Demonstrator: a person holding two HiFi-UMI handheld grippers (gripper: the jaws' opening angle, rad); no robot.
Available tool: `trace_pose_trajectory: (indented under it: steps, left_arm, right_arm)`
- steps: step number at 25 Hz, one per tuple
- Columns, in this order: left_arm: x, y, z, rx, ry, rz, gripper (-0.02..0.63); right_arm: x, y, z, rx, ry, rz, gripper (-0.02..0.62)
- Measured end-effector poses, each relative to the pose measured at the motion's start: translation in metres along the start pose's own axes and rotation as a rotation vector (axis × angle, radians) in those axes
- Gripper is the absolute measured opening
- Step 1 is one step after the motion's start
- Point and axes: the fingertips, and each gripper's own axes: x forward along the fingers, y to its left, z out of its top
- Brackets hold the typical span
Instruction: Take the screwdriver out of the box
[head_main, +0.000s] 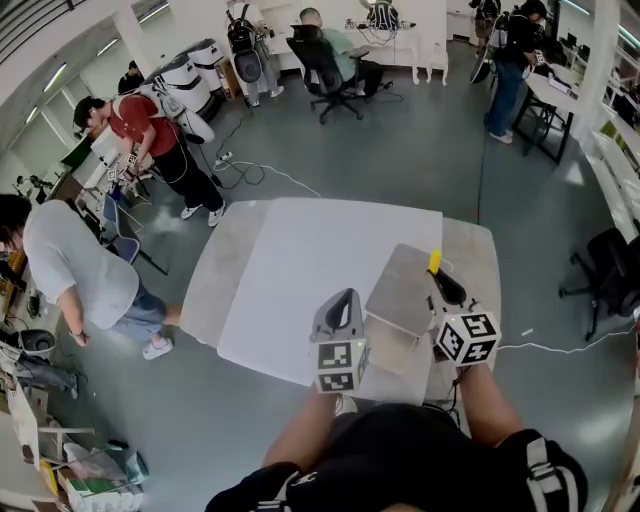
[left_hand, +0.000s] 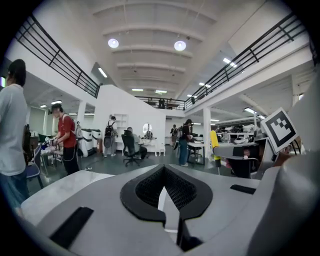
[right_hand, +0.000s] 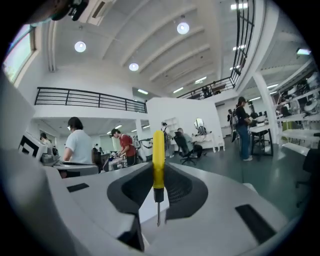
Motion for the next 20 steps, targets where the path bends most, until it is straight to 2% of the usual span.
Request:
trace_pose_trajectory:
  steps: [6,15,20]
  left_arm:
    - [0.016,-0.021,0.009,0.021,-0.012,-0.06,0.005]
    - [0.027,-0.04,0.009,0.043,-0.005,-0.116,0.005]
    - [0.031,-0.05,0.007,0.045,-0.001,-0.129,0.005]
  right_arm:
    - [-0.028,-0.025,0.018,-0.03,-0.1,-0.082,0.063]
    - [-0.044,-0.046,0.02,-0.043,-0.127,-0.164,0.064]
    - [-0.051,-0.052,0.02,-0.052,-0.132,-0.179,0.063]
